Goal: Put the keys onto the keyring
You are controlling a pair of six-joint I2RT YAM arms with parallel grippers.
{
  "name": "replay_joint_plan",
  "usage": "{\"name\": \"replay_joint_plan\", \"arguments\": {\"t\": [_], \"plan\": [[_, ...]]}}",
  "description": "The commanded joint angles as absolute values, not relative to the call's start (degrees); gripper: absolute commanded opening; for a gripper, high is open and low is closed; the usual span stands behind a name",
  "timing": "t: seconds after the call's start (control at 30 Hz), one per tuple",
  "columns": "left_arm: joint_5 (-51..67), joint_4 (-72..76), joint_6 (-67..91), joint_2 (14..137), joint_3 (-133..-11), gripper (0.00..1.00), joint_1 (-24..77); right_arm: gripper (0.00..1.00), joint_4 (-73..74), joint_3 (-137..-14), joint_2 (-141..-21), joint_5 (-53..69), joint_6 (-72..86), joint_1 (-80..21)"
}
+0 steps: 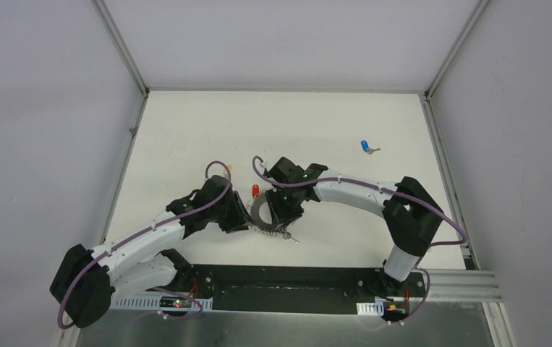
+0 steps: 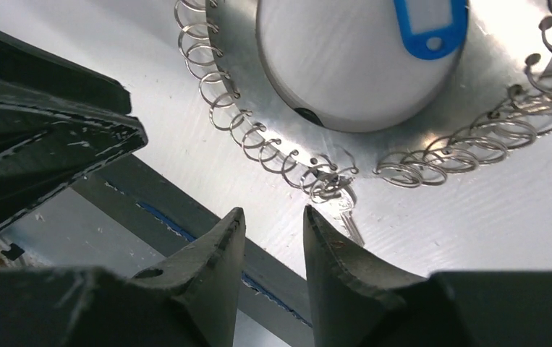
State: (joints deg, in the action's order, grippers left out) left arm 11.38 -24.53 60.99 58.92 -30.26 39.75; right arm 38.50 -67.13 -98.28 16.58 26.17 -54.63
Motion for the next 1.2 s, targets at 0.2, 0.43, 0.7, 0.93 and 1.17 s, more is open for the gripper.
{"name": "replay_joint_plan", "arguments": {"t": [0.2, 0.43, 0.7, 0.93, 1.17], "plan": [[10.1, -25.8, 65.3, 50.76, -24.97, 0.36, 38.5, 0.37, 39.86, -74.26, -103.43, 14.27, 25.07, -59.1], [11.89, -24.41, 62.96, 56.48, -28.63, 0.35, 38.5, 0.37, 39.11, -73.62, -102.93, 14.81, 25.98, -59.17], [15.67, -17.87, 63.12, 66.33, -31.2, 0.3, 40.58, 0.37, 38.46, -72.07, -101.3, 16.06, 27.04, -58.09], [14.88, -17.07, 63.53, 69.1, -32.52, 0.28, 42.27, 0.37, 38.02, -69.66, -99.28, 16.69, 27.3, -56.15], [14.33, -17.06, 63.37, 68.79, -32.5, 0.28, 42.28, 0.36, 37.73, -68.84, -99.47, 16.85, 27.42, -55.56]]}}
